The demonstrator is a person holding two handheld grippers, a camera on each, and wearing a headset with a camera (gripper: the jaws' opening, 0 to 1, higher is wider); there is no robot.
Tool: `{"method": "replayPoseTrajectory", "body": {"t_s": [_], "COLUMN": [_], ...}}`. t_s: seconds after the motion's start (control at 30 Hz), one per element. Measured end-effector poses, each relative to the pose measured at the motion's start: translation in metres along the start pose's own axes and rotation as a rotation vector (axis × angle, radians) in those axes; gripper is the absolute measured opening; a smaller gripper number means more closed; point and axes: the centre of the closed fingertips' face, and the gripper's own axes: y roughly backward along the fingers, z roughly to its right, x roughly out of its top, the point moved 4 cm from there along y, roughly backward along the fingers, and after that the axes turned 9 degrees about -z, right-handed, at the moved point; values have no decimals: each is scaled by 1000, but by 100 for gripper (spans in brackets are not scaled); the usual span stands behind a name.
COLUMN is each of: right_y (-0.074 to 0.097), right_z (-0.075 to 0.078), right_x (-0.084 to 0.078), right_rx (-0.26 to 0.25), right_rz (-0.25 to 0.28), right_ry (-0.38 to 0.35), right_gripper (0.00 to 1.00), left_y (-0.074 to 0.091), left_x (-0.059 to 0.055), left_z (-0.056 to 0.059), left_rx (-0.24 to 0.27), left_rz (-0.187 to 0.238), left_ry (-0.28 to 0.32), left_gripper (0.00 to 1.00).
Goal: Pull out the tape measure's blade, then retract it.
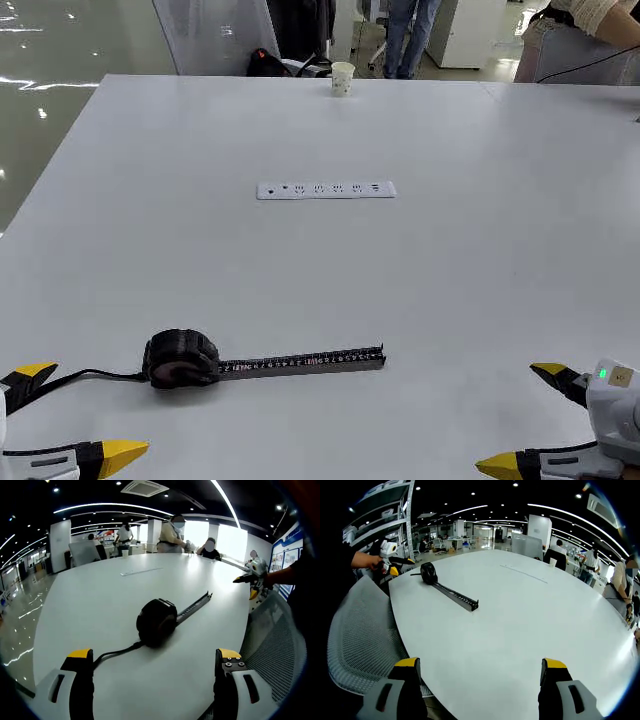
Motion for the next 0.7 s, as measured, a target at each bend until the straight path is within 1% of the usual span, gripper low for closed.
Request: {"method": "replayPoseTrajectory", "body": {"t_s": [0.13,0.2,0.27,0.33,0.37,0.47,0.6,0.7], "right_y": [0,0,-1,-2,-2,-2,-3,-4], "right_z": [-2,0,-1,-3,-3,-3,-2,1], "right_x": [1,0,1,2,3,9,15,20], "right_rx": [12,3,10,34,41,43,51,67], "right_rz": [7,-4,-1,6,4,10,0,-13], "right_ry": [-12,-2,-1,-44,-52,-21,7,28], "right_gripper": [99,99,99,99,99,99,99,99], "left_y": [0,0,0,0,0,-2,-5,-7], "left_x": [0,-2,-3,-2,-2,1,7,9], "left_z": [-2,-2,-1,0,1,3,8,12], "left_rx": [3,7,7,3,3,2,-3,-13], "left_rz": [3,-8,-12,-18,-18,-18,-14,-34], "left_ry": [27,40,52,63,62,55,58,52], "left_gripper": [99,99,99,99,99,99,99,99]}}
